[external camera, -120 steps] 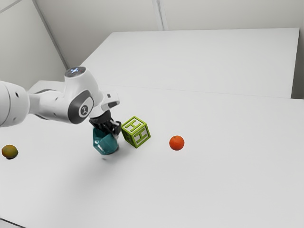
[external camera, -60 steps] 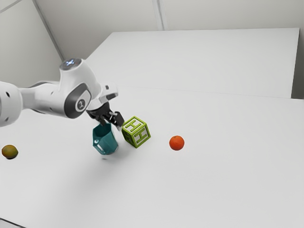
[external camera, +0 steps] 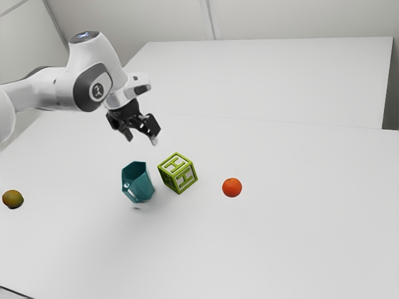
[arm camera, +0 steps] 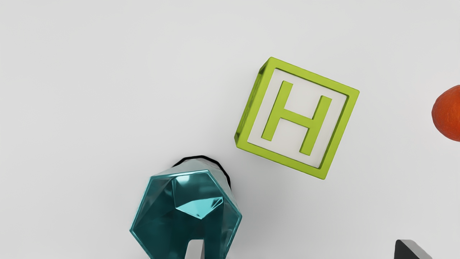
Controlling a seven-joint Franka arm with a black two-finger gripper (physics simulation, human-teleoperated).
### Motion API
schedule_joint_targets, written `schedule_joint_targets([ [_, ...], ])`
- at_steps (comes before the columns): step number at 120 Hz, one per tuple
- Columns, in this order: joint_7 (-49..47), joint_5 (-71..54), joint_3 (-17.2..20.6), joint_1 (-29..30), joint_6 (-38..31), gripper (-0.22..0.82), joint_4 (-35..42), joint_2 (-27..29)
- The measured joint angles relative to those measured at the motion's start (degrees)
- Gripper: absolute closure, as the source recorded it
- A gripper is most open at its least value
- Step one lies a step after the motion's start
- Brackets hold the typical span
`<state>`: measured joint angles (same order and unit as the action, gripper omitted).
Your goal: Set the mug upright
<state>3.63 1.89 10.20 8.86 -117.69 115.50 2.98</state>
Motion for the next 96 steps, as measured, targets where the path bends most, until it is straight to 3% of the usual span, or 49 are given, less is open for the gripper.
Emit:
schedule_joint_targets([
  [54,-0.18,0.51,0.00,-0.83,16.62,0.02,-14.05,-2.50],
  [96,-0.25,0.27,0.00,-1.66,20.12,0.02,-18.61,-2.94],
])
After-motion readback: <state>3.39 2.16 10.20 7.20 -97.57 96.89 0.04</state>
